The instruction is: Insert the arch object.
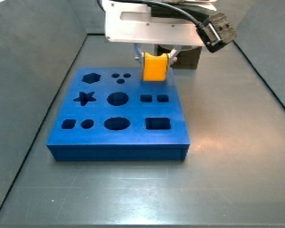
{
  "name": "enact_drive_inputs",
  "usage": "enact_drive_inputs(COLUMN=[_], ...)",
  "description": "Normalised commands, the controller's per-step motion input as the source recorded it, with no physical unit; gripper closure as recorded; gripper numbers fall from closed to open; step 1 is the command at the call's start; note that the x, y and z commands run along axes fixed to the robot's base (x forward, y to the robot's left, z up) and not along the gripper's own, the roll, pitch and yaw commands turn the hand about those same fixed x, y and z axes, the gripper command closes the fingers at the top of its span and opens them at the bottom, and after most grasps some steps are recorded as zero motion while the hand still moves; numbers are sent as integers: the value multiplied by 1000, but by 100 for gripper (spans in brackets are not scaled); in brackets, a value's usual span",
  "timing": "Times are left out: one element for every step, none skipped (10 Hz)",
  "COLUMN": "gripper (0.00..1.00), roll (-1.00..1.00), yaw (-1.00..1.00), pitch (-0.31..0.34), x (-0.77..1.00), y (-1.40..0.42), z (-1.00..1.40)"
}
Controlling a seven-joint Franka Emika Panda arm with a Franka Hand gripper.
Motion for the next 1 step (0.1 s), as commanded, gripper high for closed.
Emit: enact_drive_inputs(gripper=[100], roll=[0], yaw=[0], pitch=[0], x=[0], y=[0], z=[0])
